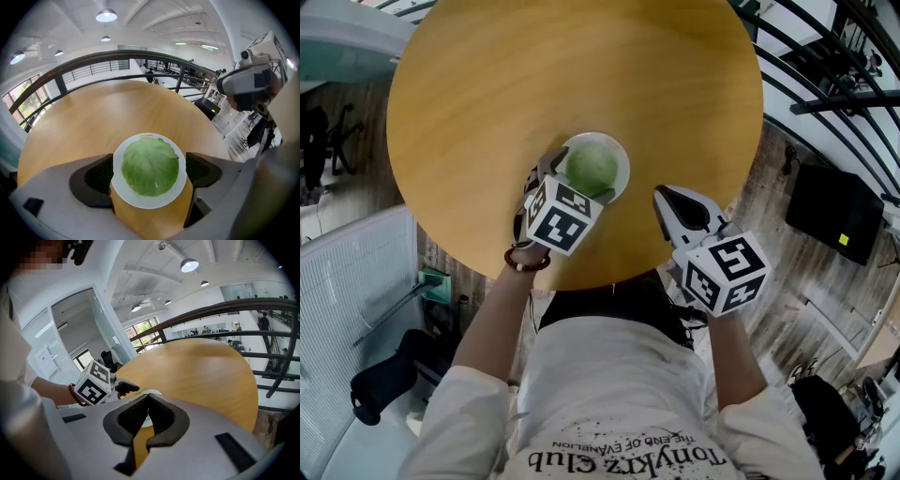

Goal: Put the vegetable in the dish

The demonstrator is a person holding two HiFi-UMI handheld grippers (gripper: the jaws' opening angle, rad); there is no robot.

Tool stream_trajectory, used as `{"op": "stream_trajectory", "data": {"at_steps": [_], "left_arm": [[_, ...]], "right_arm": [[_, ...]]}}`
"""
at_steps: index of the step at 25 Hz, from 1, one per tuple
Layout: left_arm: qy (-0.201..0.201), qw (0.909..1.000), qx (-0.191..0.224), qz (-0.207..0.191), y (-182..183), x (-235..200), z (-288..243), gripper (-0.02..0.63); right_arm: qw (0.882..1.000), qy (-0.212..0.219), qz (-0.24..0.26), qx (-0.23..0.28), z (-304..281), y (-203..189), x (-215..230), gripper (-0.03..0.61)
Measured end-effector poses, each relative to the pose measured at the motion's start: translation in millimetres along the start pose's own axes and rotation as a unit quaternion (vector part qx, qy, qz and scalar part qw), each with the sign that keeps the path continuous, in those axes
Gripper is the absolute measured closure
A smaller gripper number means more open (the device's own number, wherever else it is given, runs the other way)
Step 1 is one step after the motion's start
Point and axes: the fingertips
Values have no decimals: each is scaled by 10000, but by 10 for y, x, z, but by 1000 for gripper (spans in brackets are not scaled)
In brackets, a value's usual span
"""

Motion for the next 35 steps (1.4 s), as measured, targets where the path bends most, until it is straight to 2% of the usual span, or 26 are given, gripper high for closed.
{"op": "stream_trajectory", "data": {"at_steps": [7,8,10,14,19,26,35], "left_arm": [[301,9985,405,200,57,23,354,140],[375,9979,464,231,66,24,421,178],[565,9960,630,289,105,10,575,312],[664,9940,850,169,245,103,849,425],[712,9911,1110,202,318,354,1185,517],[636,9871,1424,360,294,695,1573,575],[798,9757,1874,809,300,996,2010,591]], "right_arm": [[9998,-26,187,47,160,78,-56,555],[9997,-22,218,66,186,98,-76,555],[9996,-14,277,106,236,139,-121,555],[9990,-13,406,201,340,252,-168,555],[9982,-11,536,276,538,294,-210,555],[9970,-27,668,396,804,312,-364,555],[9950,-23,695,715,1140,464,-538,555]]}}
Point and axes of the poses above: the fingertips, and each gripper's own axes: z backward along the fingers, x to its right, y out of its top, and after that the axes turned 8 degrees about x, right-handed
